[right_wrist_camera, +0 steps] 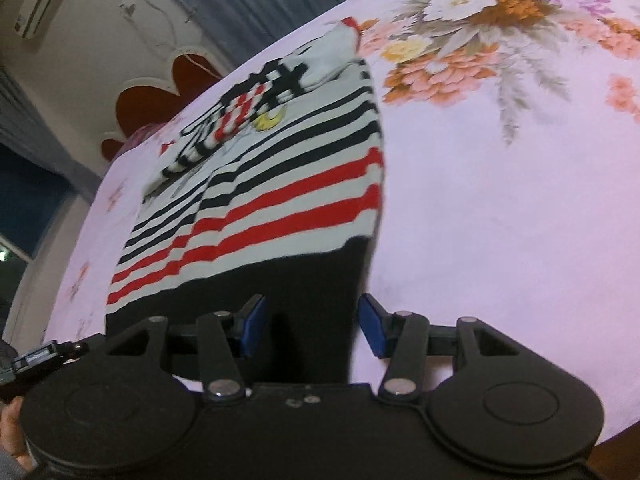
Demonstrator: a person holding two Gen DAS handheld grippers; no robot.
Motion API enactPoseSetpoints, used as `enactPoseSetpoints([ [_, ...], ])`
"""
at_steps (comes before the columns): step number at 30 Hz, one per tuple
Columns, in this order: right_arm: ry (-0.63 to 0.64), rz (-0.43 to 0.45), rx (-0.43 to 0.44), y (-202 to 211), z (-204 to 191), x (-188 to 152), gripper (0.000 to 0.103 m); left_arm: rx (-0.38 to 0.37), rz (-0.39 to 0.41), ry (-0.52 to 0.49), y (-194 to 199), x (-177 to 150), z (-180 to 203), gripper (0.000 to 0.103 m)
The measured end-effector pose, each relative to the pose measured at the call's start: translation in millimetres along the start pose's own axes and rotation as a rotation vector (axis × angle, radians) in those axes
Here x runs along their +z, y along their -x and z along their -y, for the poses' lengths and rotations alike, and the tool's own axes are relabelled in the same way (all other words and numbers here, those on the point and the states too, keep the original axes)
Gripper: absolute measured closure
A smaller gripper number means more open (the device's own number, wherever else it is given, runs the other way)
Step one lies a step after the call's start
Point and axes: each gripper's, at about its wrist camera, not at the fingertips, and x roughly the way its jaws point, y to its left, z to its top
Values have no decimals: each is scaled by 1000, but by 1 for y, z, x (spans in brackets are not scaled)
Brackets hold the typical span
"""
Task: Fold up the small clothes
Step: 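Grasp the hem with both tools and lift it toward the collar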
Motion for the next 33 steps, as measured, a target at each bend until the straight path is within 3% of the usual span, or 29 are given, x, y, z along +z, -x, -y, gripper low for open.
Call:
enactPoseSetpoints([
  [7,-40,-1,58,-12,3,11,55,-88,23,45,-18,10,-6,41],
  [12,-8,-22,72,-21,-2,19,56,-104,35,38,-24,15,-3,44],
  [14,-12,-27,75,-25,-4,22,56,-83,34,19,-25,16,0,56],
  [18,9,-39,73,-29,-8,22,57,-46,40,3,-25,14,0,70],
  [20,16,-40,73,-29,-8,19,60,-4,46,-7,-25,12,-1,91],
  [23,11,-44,78,-29,-5,15,74,10,63,-3,-24,9,-2,94],
  [26,10,-53,81,-29,-2,15,95,67,87,-69,-21,6,11,96],
  [33,28,48,113,-10,-7,19,97,142,166,-196,-1,13,44,97],
])
